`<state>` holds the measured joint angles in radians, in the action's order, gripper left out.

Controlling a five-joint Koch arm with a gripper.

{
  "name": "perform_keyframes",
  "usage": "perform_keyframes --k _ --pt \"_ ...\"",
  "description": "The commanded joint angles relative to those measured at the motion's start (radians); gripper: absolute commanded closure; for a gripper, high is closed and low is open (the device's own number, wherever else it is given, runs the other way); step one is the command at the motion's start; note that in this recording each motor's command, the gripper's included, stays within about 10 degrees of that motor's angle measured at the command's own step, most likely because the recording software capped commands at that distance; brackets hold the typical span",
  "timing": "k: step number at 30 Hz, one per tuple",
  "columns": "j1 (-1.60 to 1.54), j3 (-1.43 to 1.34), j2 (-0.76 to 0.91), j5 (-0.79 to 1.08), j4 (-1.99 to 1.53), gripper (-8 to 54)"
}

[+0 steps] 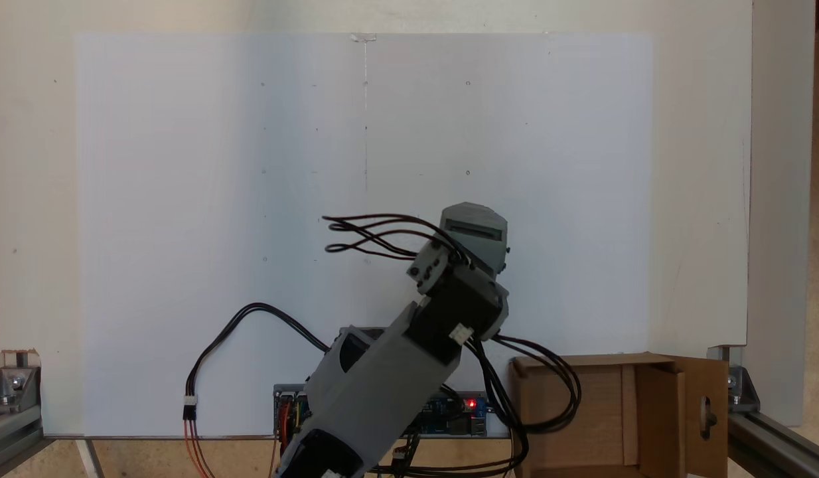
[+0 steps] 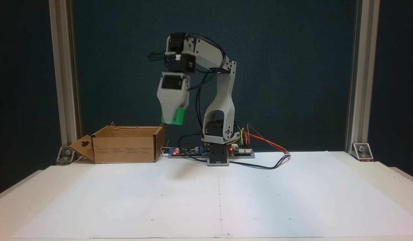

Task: Grasp a green dice and put it in the bin.

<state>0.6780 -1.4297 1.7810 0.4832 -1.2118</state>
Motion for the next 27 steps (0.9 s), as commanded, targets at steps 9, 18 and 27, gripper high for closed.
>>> perform_keyframes --k 9,18,27 --pt "0.563 0.249 -0.132 -0.043 0.155 33.6" --pt "0.969 0.321 -0.342 -0.026 0.189 33.6" --pt "1.126 0.304 -0.488 -0.034 0.129 33.6"
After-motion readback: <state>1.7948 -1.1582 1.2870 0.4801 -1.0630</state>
